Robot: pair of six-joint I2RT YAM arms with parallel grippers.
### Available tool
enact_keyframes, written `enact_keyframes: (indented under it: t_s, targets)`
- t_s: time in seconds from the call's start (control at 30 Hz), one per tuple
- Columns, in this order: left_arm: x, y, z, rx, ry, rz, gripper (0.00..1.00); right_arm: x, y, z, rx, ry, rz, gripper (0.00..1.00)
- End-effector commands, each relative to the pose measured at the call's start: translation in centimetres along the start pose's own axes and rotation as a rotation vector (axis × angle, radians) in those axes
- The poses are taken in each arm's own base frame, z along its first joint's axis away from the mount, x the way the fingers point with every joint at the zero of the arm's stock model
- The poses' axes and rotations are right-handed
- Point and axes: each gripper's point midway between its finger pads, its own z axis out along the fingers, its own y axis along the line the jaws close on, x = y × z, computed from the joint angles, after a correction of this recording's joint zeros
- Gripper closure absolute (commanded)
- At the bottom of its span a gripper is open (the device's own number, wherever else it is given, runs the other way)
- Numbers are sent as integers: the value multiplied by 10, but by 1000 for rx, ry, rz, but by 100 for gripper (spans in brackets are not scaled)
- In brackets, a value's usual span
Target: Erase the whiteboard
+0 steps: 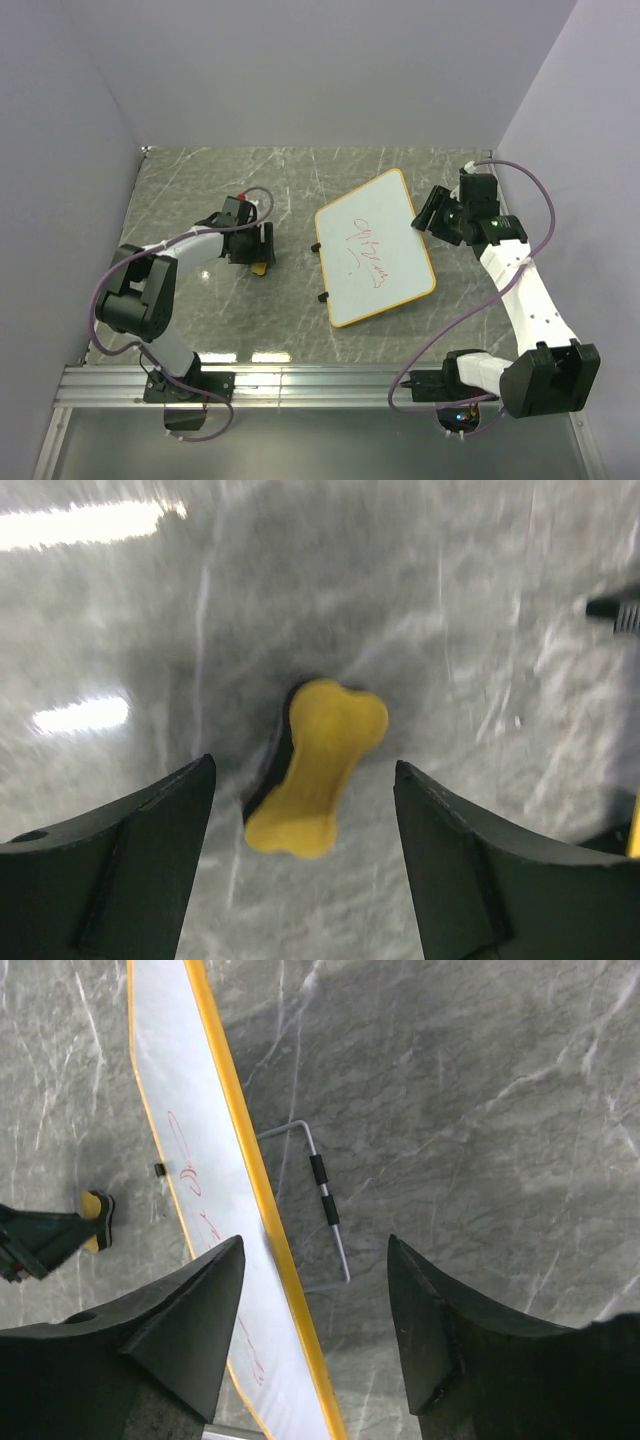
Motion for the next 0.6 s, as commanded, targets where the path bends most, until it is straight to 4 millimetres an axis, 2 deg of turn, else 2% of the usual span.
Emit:
enact_keyframes:
  t_s: [0.0,0.23,0.33,0.37,0.4,0.57]
  targets:
    - [-21,0,6,-22,-64,40,23,-11,6,-3,-31,-39,-30,36]
    - [-22,-6,11,-55,-51,78,30,-8,3,3,-25,-20,-34,41]
    - [-20,-11,9,-61,-52,96,39,-10,4,5,-24,-19,-34,42]
    - [-17,-15,8,-57,-51,103,48,-11,4,6,-24,-19,-33,42]
    - [-15,-15,7,-58,-50,104,53,-11,4,7,-24,-18,-32,42]
    - [-9,-21,2,-54,-58,105,63,-8,3,12,-25,0,-30,42]
